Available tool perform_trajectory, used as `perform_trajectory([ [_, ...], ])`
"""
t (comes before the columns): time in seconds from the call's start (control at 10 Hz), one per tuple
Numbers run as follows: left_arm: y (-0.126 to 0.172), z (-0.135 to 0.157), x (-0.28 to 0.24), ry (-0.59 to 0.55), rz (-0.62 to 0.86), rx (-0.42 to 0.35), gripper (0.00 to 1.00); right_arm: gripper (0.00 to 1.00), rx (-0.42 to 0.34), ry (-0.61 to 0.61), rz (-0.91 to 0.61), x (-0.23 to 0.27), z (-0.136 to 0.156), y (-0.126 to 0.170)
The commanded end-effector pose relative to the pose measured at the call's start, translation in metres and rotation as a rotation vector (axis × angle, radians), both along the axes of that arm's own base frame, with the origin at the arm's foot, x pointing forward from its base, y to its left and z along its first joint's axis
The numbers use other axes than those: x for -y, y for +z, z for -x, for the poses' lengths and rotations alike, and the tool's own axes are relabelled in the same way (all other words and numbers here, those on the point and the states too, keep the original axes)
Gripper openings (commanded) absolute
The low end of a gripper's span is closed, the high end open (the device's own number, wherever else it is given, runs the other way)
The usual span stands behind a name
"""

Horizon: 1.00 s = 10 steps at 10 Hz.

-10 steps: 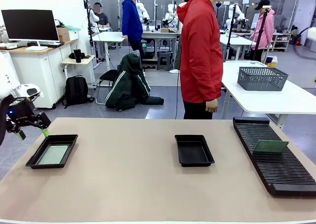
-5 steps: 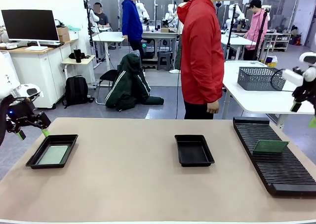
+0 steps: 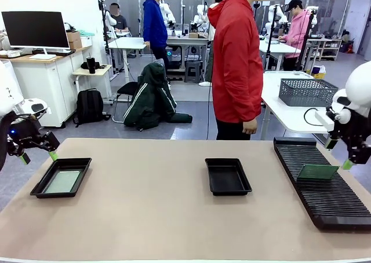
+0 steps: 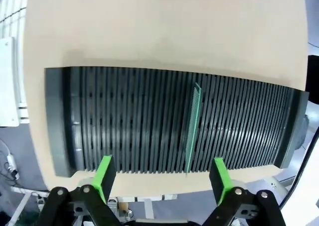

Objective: Inspect and transfer BCBs to ESD trays.
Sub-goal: Pick up the Blank PCB from the PCB Rack and place it in the right ESD tray.

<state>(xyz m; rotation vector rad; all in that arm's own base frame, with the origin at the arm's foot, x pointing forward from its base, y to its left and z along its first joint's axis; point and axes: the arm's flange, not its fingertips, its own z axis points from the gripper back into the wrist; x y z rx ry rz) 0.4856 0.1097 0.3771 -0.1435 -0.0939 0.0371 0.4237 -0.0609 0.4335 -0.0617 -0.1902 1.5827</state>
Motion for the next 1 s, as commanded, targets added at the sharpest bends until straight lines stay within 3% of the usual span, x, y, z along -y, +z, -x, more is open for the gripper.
perform_trajectory([
  [0.0,-0.002,0.0,-0.001,-0.001,0.001,0.007,1.0,1.0,0.056,0.012,0.007,-0.004,-0.008,-0.026],
  [0.5,-0.002,0.0,-0.001,-0.001,0.001,0.007,1.0,1.0,0.103,-0.035,-0.01,-0.003,-0.03,-0.069],
  [0.9,-0.002,0.0,-0.001,-0.001,0.001,0.007,1.0,1.0,0.079,-0.062,-0.007,-0.002,-0.029,-0.07],
])
